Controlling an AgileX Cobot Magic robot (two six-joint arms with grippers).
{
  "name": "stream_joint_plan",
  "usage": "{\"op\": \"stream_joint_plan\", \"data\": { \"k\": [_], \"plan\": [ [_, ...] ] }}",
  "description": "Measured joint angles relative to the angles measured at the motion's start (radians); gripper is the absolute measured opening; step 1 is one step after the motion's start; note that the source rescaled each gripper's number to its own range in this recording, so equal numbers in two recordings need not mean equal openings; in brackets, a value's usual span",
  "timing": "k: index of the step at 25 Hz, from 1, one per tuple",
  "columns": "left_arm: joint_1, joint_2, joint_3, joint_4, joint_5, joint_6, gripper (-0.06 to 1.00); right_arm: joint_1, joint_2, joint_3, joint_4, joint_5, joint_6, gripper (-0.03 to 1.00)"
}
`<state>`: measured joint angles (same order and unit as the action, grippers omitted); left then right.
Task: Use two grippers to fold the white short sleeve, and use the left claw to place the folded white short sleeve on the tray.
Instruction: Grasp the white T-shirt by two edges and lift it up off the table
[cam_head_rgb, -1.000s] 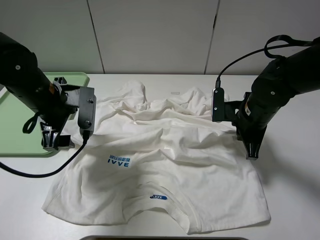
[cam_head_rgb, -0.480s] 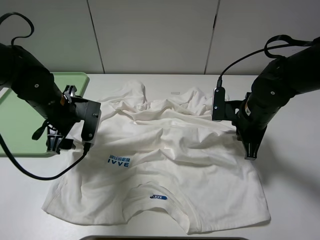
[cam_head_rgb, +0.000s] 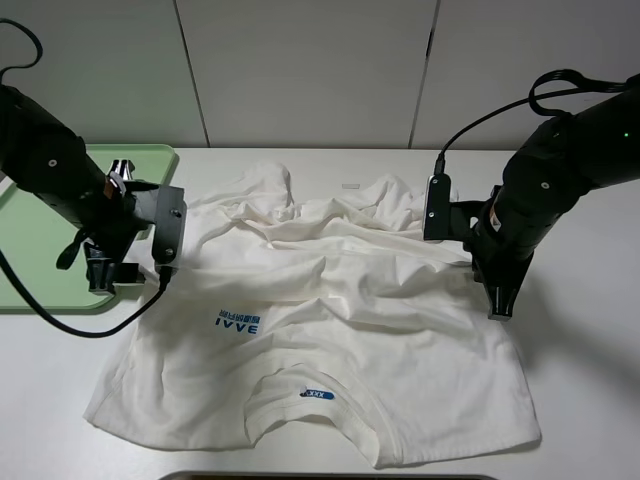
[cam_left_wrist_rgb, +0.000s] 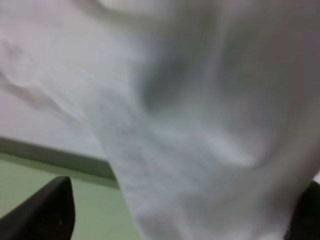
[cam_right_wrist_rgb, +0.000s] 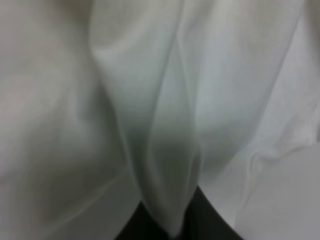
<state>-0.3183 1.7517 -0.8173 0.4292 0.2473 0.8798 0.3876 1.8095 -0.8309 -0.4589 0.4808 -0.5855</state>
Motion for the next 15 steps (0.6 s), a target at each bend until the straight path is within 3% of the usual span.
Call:
{"op": "stream_joint_plan", "data": {
  "k": [11,13,15],
  "plan": [
    [0.000,0.078,0.000,0.000,-0.021,0.004,0.77,0.000,0.000,0.000,0.000,-0.007,0.000,0.00],
    [0.000,0.078,0.000,0.000,-0.021,0.022,0.66,0.000,0.000,0.000,0.000,-0.013,0.000,0.00],
    [0.000,0.078,0.000,0.000,-0.017,0.034,0.47,0.000,0.000,0.000,0.000,-0.025,0.000,0.00]
  ]
}}
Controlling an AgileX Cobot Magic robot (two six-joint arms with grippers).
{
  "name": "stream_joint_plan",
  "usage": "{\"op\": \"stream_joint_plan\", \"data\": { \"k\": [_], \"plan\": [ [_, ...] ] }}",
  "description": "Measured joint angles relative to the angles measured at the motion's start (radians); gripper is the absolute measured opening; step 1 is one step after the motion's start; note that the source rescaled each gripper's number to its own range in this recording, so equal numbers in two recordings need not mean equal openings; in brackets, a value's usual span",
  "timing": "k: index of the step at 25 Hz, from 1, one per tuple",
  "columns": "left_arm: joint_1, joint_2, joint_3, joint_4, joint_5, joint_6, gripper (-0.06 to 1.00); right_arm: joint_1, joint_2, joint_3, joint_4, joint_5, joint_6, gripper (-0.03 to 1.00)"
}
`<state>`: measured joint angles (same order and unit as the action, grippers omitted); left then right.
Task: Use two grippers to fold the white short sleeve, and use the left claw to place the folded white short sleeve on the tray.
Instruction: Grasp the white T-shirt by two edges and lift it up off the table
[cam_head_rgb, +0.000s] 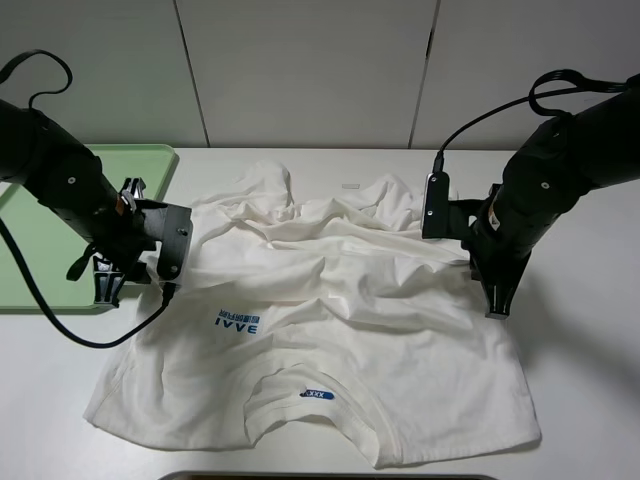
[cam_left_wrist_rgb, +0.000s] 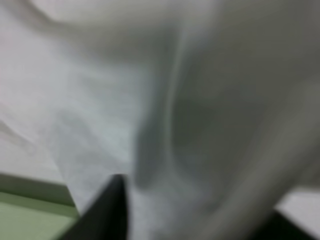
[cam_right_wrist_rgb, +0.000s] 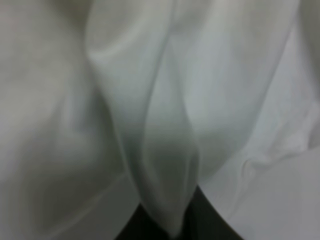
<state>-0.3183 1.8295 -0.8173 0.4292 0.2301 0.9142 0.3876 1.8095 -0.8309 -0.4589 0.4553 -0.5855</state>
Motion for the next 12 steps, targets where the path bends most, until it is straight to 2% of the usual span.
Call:
{"op": "stream_joint_plan", "data": {
  "k": [1,2,4,5,7,12],
  "plan": [
    [0.000,0.000,0.000,0.000,0.004,0.002,0.38,0.000,0.000,0.000,0.000,-0.004,0.000,0.00],
    [0.000,0.000,0.000,0.000,0.004,0.002,0.38,0.000,0.000,0.000,0.000,-0.004,0.000,0.00],
    [0.000,0.000,0.000,0.000,0.016,0.005,0.15,0.000,0.000,0.000,0.000,-0.005,0.000,0.00],
    [0.000,0.000,0.000,0.000,0.020,0.005,0.10,0.000,0.000,0.000,0.000,-0.005,0.000,0.00],
    [0.000,0.000,0.000,-0.001,0.027,0.001,0.03,0.000,0.000,0.000,0.000,0.003,0.000,0.00],
    [0.000,-0.078,0.000,-0.004,0.028,-0.066,0.00,0.000,-0.033,-0.009,-0.053,0.021,0.021,0.00]
  ]
}}
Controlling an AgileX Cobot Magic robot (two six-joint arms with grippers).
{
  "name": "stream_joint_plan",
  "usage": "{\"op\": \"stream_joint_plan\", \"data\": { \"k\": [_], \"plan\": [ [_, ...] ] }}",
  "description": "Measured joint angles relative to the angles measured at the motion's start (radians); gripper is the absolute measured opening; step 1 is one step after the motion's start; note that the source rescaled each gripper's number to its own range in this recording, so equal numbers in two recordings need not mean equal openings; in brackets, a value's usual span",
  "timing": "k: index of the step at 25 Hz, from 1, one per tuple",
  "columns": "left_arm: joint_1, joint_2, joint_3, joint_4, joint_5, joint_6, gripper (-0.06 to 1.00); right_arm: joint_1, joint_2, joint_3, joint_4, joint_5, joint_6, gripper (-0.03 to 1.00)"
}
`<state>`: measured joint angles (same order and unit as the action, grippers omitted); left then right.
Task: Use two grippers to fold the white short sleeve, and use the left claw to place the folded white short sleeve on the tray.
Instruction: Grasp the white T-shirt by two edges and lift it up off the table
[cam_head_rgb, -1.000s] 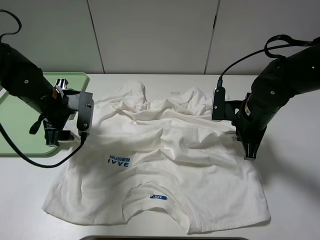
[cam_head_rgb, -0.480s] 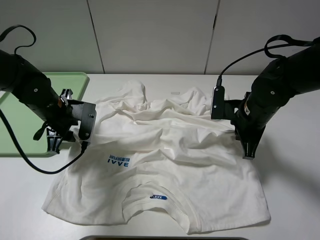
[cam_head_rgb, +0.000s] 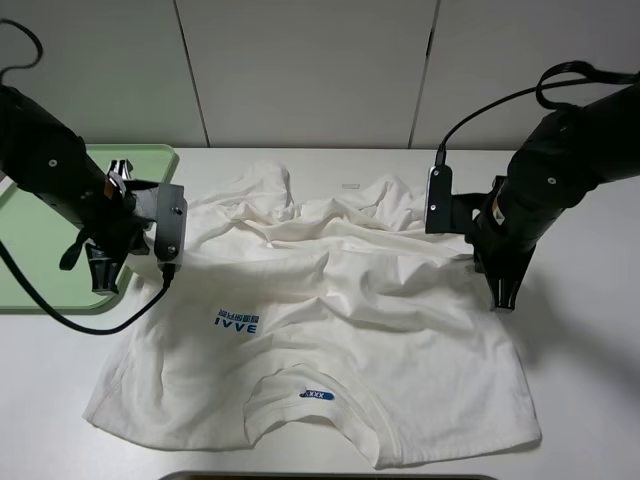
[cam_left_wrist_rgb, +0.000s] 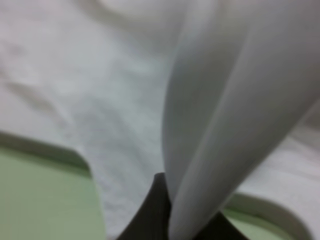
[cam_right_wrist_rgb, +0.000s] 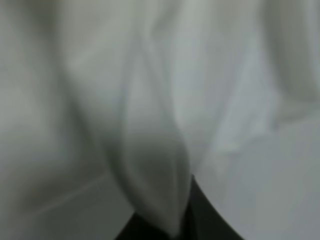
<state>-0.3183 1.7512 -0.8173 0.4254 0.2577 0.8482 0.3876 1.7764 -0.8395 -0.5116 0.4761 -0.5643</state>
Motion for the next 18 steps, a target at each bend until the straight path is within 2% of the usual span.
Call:
{"op": "stream_joint_plan", "data": {
  "k": [5,8,9,12,15,18],
  "plan": [
    [0.000,-0.087,0.000,0.000,-0.029,-0.041,0.00,0.000,-0.095,-0.043,-0.138,0.001,0.173,0.00],
    [0.000,-0.166,0.000,0.000,-0.063,-0.083,0.00,0.000,-0.181,-0.080,-0.289,0.007,0.355,0.00],
    [0.000,-0.239,0.000,0.000,-0.105,-0.134,0.00,0.000,-0.206,-0.091,-0.342,0.012,0.401,0.00],
    [0.000,-0.330,0.000,0.000,-0.148,-0.169,0.00,0.000,-0.320,-0.119,-0.506,0.035,0.547,0.00],
    [0.000,-0.451,0.000,0.000,-0.209,-0.194,0.00,0.000,-0.427,-0.144,-0.594,0.049,0.615,0.00],
    [0.000,-0.578,0.001,0.000,-0.294,-0.210,0.00,0.000,-0.548,-0.170,-0.627,0.037,0.618,0.00]
  ]
}}
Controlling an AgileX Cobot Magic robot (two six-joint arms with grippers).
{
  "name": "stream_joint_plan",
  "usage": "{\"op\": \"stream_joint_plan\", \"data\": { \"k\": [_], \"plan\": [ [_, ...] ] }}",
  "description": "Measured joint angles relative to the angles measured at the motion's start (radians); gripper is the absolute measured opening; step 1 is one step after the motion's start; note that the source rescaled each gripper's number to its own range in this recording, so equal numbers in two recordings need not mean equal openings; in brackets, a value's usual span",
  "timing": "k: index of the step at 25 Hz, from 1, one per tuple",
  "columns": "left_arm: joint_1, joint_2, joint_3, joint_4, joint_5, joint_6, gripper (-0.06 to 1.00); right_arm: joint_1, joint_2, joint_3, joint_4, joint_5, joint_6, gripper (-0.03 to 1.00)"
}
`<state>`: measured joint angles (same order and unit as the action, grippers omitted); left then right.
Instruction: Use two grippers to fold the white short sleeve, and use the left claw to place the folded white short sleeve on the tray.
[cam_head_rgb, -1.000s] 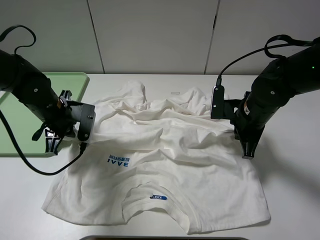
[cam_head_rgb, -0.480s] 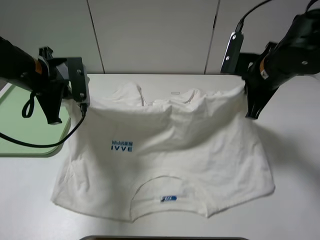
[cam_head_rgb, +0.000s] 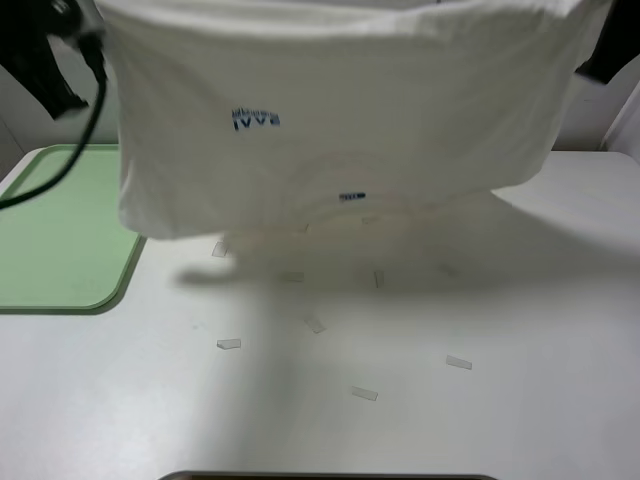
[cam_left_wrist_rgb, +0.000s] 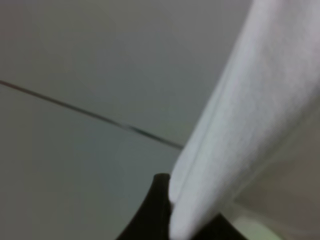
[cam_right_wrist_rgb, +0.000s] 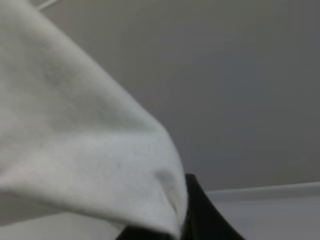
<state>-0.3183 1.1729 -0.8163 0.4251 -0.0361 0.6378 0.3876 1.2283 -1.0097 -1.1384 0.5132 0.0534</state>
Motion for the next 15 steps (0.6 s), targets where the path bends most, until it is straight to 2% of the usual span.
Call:
{"op": "stream_joint_plan", "data": {
  "k": [4,7,12,15],
  "plan": [
    [-0.031,-0.213,-0.018,0.000,-0.141,-0.006,0.00,0.000,-0.154,-0.033,-0.025,-0.058,-0.089,0.00],
    [-0.052,-0.281,-0.048,0.000,-0.158,-0.007,0.00,0.000,-0.239,-0.062,-0.028,-0.090,-0.156,0.00],
    [-0.070,-0.385,-0.138,0.000,-0.127,-0.012,0.00,0.000,-0.334,-0.147,-0.025,-0.134,-0.249,0.00],
    [-0.070,-0.377,-0.147,0.000,-0.081,-0.020,0.00,0.000,-0.274,-0.195,0.006,-0.116,-0.262,0.00]
  ]
}}
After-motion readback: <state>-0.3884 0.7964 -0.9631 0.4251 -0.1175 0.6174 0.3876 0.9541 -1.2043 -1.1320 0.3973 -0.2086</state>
